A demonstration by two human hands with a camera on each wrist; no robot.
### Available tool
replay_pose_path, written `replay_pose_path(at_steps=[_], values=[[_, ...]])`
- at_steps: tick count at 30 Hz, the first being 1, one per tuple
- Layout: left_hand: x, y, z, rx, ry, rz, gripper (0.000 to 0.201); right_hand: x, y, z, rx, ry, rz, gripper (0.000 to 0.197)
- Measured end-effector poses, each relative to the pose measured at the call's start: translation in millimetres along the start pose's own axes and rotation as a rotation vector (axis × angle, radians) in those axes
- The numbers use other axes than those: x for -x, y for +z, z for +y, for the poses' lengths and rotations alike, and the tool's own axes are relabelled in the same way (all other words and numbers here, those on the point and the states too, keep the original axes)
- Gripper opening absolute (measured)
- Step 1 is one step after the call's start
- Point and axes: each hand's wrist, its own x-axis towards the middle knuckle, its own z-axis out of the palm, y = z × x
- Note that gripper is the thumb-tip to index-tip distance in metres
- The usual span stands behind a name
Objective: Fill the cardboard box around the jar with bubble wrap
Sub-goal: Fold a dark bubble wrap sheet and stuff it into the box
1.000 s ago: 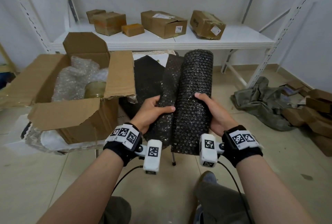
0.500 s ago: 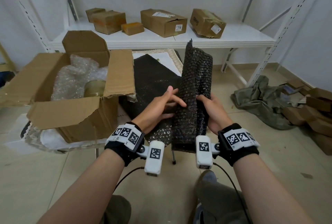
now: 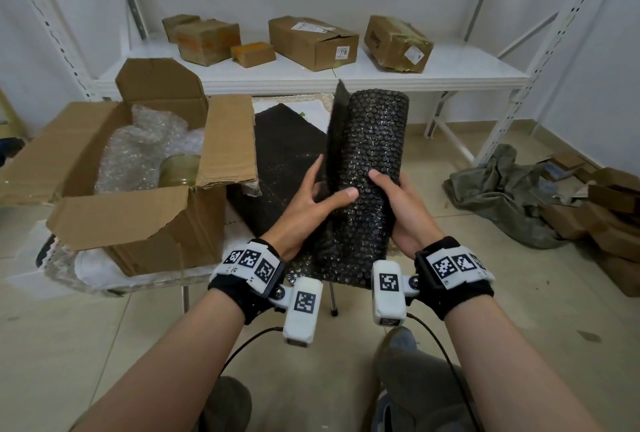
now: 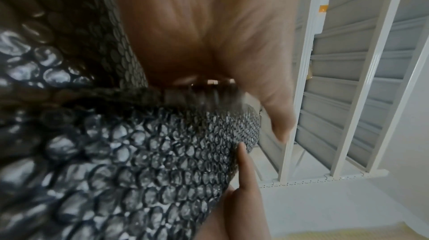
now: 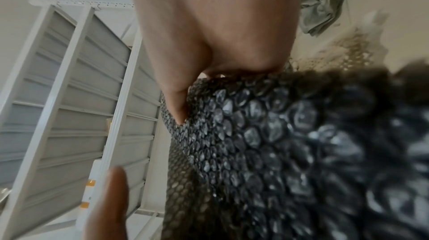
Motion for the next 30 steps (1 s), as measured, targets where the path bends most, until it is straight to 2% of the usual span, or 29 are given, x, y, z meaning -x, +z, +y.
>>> replay_pose_path(at_steps=[3, 5, 10, 17, 21, 23, 26, 30], values=[[1, 1, 4, -0.038, 0.001, 0.105, 0.068, 3, 1, -2, 0.039, -0.031, -0.025, 0.05], [-1, -2, 8, -0.054, 0.047, 0.174, 0.059, 6, 1, -7, 0.043, -0.092, -0.039, 0.048], [-12, -6, 19, -0.035, 0.185, 0.246, 0.05, 13, 12, -30, -0.028, -0.252, -0.075, 0.039], [-15, 5, 32, -0.066, 0.371, 0.294, 0.027, 14, 25, -35, -0.063, -0.406, -0.029, 0.035], [-11, 3, 35, -0.103, 0.475, 0.3, 0.032, 15, 23, -35, -0.038, -0.432, -0.034, 0.041], [-10, -1, 31, -0.097, 0.471, 0.288, 0.036, 15, 19, -32, 0.029, -0.415, -0.048, 0.052], [-16, -8, 22, -0.137, 0.43, 0.32, 0.03, 10, 17, -24, 0.149, -0.364, -0.042, 0.067], [-24, -9, 7, -0.274, 0.371, 0.322, 0.026, 5, 16, -10, 0.23, -0.341, -0.023, 0.054]])
